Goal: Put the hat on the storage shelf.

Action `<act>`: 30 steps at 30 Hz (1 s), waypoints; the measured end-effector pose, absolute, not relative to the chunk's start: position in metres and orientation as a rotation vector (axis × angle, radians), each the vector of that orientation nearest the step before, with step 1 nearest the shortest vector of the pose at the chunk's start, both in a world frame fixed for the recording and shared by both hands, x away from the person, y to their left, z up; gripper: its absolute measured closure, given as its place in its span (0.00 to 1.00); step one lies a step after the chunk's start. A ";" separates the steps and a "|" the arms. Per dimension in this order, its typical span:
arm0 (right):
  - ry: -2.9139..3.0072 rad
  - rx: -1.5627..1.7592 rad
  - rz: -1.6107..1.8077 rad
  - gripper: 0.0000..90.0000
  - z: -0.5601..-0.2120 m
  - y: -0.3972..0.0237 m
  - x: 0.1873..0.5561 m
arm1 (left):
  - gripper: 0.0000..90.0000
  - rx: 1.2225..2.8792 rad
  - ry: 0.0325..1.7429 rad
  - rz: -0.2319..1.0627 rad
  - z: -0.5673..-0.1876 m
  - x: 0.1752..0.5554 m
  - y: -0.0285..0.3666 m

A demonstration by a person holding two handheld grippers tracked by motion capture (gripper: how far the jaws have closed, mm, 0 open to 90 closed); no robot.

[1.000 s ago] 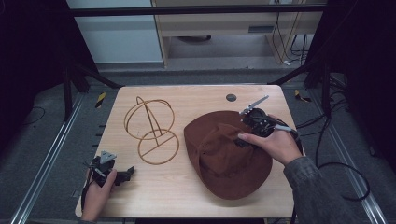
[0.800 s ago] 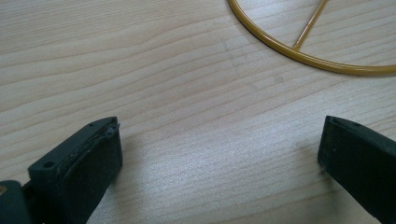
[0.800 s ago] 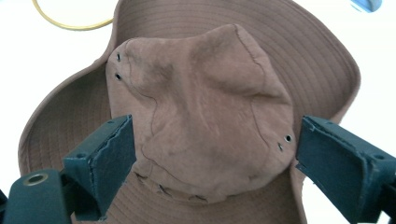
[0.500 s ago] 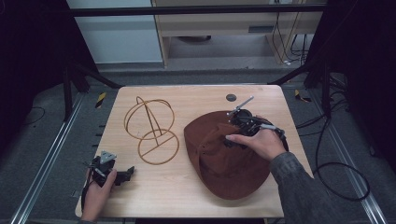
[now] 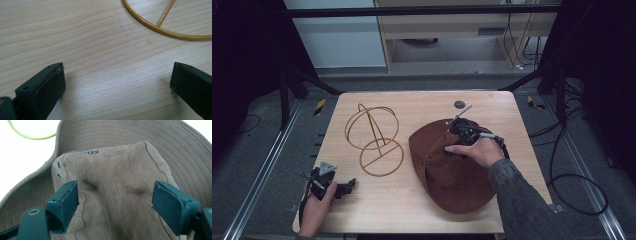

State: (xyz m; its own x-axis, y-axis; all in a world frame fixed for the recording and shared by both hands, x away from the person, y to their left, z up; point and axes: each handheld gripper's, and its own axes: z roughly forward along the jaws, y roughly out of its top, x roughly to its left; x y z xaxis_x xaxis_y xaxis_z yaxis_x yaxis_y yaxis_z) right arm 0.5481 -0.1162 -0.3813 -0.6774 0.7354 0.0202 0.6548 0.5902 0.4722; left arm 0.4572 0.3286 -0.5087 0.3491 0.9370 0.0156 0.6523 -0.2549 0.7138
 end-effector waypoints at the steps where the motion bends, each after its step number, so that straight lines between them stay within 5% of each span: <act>1: 2.642 1.170 0.673 0.27 -0.382 -0.115 0.549 | 0.00 2.003 1.381 0.597 -0.509 0.457 0.329; 13: 2.661 1.178 0.637 0.41 -0.394 -0.111 0.555 | 0.00 2.001 1.381 0.598 -0.509 0.457 0.329; 19: 2.672 1.200 0.629 0.57 -0.400 -0.114 0.556 | 0.00 2.001 1.380 0.598 -0.509 0.457 0.329; 25: 2.714 1.214 0.642 0.86 -0.403 -0.119 0.557 | 0.00 2.007 1.378 0.597 -0.509 0.457 0.329; 30: 2.727 1.220 0.687 0.96 -0.402 -0.125 0.557 | 0.00 2.006 1.379 0.597 -0.509 0.457 0.329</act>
